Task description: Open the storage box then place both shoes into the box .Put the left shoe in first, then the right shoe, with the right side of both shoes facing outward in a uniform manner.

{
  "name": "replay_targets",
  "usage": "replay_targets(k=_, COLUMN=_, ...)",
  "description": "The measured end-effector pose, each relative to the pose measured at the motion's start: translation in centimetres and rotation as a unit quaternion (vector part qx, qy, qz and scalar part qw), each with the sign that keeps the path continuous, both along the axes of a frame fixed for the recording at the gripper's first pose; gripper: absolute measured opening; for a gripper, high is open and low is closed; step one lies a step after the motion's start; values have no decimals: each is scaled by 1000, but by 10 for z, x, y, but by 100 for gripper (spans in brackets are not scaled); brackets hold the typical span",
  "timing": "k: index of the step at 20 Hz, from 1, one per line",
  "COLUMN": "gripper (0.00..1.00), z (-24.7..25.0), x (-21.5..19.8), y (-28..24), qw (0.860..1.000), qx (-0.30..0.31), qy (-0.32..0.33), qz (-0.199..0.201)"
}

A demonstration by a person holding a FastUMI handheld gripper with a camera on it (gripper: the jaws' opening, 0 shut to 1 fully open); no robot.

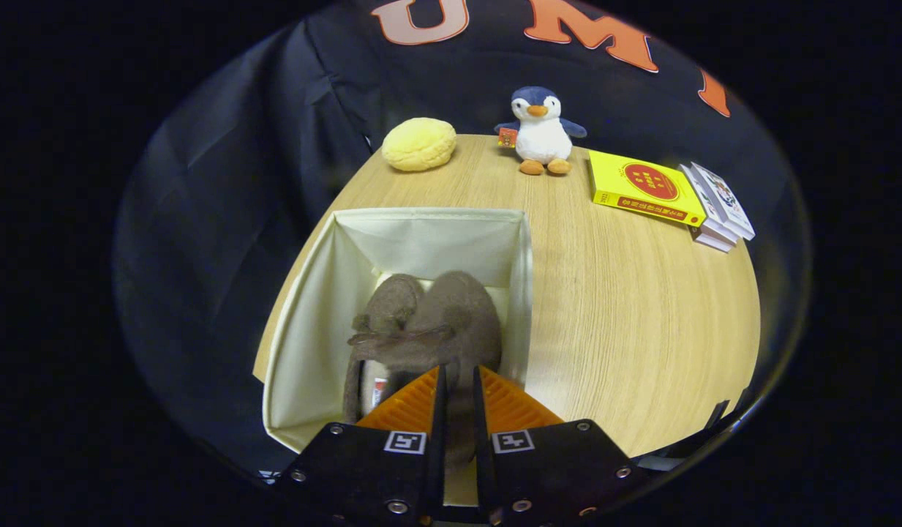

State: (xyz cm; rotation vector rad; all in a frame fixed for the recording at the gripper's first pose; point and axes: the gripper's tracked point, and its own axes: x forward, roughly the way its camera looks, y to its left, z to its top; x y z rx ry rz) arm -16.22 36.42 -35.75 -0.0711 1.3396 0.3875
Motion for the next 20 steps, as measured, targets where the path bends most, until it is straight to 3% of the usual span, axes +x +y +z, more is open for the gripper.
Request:
replay_targets(k=5, gripper=24, z=51, x=32, y=-18, qw=997, qx=59, qy=-59, qz=1)
replay_targets(k=10, gripper=28, z=95, x=76, y=-68, qw=982, qx=94, qy=-167, qz=3)
replay_targets(k=15, gripper=32, z=166, x=117, y=-136, qw=954, qx=114, qy=-276, qz=-36)
replay_targets(k=19, gripper=39, z=221, x=144, y=-201, qw=923, qx=106, qy=-362, qz=-73)
replay_targets(k=20, gripper=45, z=235, x=149, y=-214, qw=913, qx=108, qy=-385, qz=-76)
